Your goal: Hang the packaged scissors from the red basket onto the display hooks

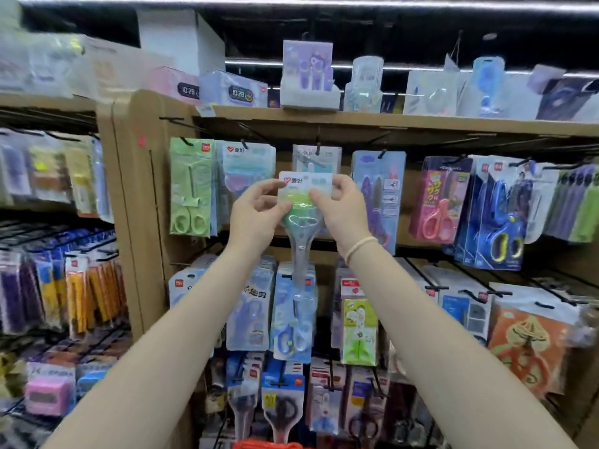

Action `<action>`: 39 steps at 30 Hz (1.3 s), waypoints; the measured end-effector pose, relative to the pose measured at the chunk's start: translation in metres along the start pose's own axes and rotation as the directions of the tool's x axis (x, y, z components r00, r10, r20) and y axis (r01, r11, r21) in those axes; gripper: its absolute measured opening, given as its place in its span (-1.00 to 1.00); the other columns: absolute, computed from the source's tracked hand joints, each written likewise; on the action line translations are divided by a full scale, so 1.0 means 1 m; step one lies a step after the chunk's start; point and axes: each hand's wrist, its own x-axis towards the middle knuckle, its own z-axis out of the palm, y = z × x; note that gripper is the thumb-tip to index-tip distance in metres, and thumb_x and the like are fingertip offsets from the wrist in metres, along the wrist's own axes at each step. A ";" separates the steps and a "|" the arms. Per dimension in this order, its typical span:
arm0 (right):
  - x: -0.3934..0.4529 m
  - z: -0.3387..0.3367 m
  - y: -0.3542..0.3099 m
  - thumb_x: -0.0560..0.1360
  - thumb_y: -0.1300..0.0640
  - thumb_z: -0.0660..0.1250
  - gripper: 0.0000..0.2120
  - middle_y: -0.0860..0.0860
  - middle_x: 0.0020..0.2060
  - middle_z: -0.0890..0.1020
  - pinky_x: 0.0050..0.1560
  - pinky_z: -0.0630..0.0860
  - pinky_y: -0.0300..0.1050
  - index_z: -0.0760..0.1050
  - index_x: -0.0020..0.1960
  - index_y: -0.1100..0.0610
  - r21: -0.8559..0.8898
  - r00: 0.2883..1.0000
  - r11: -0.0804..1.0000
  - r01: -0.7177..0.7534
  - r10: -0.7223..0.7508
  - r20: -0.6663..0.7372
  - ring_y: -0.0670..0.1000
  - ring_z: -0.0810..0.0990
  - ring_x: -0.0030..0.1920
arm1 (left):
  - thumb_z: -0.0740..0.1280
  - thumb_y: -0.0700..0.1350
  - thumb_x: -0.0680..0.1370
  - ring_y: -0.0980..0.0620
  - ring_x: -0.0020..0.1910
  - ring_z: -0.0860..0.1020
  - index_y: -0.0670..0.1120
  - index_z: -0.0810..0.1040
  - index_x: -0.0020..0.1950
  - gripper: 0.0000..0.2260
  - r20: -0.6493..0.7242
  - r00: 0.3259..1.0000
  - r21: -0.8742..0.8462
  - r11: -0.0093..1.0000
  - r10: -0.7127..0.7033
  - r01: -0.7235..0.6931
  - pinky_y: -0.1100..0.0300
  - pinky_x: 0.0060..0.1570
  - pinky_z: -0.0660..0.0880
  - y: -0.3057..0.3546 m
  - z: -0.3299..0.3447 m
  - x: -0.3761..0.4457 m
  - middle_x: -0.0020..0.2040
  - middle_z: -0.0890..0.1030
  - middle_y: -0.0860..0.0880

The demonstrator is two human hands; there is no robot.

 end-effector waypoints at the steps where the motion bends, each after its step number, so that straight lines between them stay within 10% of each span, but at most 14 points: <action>1: 0.007 0.006 -0.001 0.57 0.32 0.37 -0.69 0.08 0.00 0.66 -0.07 0.67 -0.13 0.36 0.21 0.09 -0.012 0.999 0.999 0.038 -0.038 -0.002 0.00 0.69 -0.04 | 0.47 -0.24 0.55 -0.06 -0.09 0.67 0.08 0.64 0.15 -0.74 -0.018 1.000 0.004 1.000 -0.003 0.003 0.02 -0.04 0.59 -0.001 -0.005 0.007 -0.11 0.69 -0.10; 6: 0.036 0.046 -0.004 0.56 0.32 0.35 -0.80 -0.03 0.00 0.62 -0.06 0.55 -0.24 0.55 0.10 0.08 -0.179 0.972 0.955 0.236 -0.230 0.054 -0.23 0.60 -0.08 | 0.44 -0.25 0.58 0.12 -0.15 0.54 0.03 0.64 0.26 -0.70 -0.077 0.997 0.022 1.000 0.021 -0.019 0.25 -0.07 0.52 -0.003 -0.040 0.039 -0.12 0.58 0.06; 17: 0.058 0.089 -0.016 0.60 0.31 0.32 -0.72 0.00 0.16 0.67 0.08 0.67 0.02 0.62 0.23 0.07 -0.082 0.958 0.967 0.240 -0.222 0.184 0.02 0.69 0.08 | 0.39 -0.34 0.59 0.30 -0.27 0.50 -0.06 0.53 0.42 -0.58 -0.069 0.980 0.037 0.983 0.185 -0.182 0.40 -0.10 0.49 0.001 -0.081 0.064 0.39 0.55 -0.10; 22: 0.067 0.096 -0.016 0.60 0.29 0.32 -0.72 -0.03 0.16 0.66 0.08 0.66 0.02 0.63 0.24 0.06 -0.142 0.971 0.969 0.203 -0.180 0.158 -0.02 0.67 0.10 | 0.41 -0.32 0.58 0.27 -0.26 0.53 -0.06 0.54 0.43 -0.57 -0.089 0.985 0.064 0.988 0.147 -0.141 0.41 -0.14 0.50 -0.001 -0.083 0.074 0.33 0.53 -0.38; 27: 0.071 0.096 -0.006 0.62 0.24 0.31 -0.71 -0.02 0.20 0.63 0.12 0.65 0.03 0.58 0.30 0.04 -0.249 0.967 0.941 0.228 -0.190 0.168 -0.01 0.65 0.14 | 0.42 -0.27 0.58 0.07 -0.22 0.52 -0.01 0.55 0.42 -0.58 -0.074 0.989 0.137 0.984 0.126 -0.115 0.32 -0.14 0.53 -0.011 -0.081 0.080 0.13 0.62 -0.06; 32: 0.072 0.094 0.016 0.61 0.16 0.34 -0.54 0.05 0.13 0.48 -0.10 0.38 -0.58 0.40 0.48 -0.04 -0.532 0.920 0.751 0.390 -0.292 0.263 -0.19 0.45 -0.07 | 0.39 -0.25 0.60 0.21 -0.39 0.41 0.01 0.50 0.48 -0.54 -0.024 0.986 0.307 0.940 0.166 -0.150 0.20 -0.21 0.56 -0.029 -0.074 0.085 -0.08 0.55 0.04; 39: 0.071 0.089 0.023 0.64 0.08 0.29 -0.43 0.10 0.24 0.36 -0.16 0.37 -0.37 0.20 0.59 -0.13 -0.669 0.947 0.689 0.276 -0.075 0.313 -0.09 0.45 -0.10 | 0.37 -0.08 0.63 -0.05 -0.01 0.52 0.08 0.37 0.57 -0.50 0.028 0.996 0.511 0.855 0.086 -0.088 0.15 -0.01 0.48 -0.035 -0.068 0.091 0.03 0.52 -0.08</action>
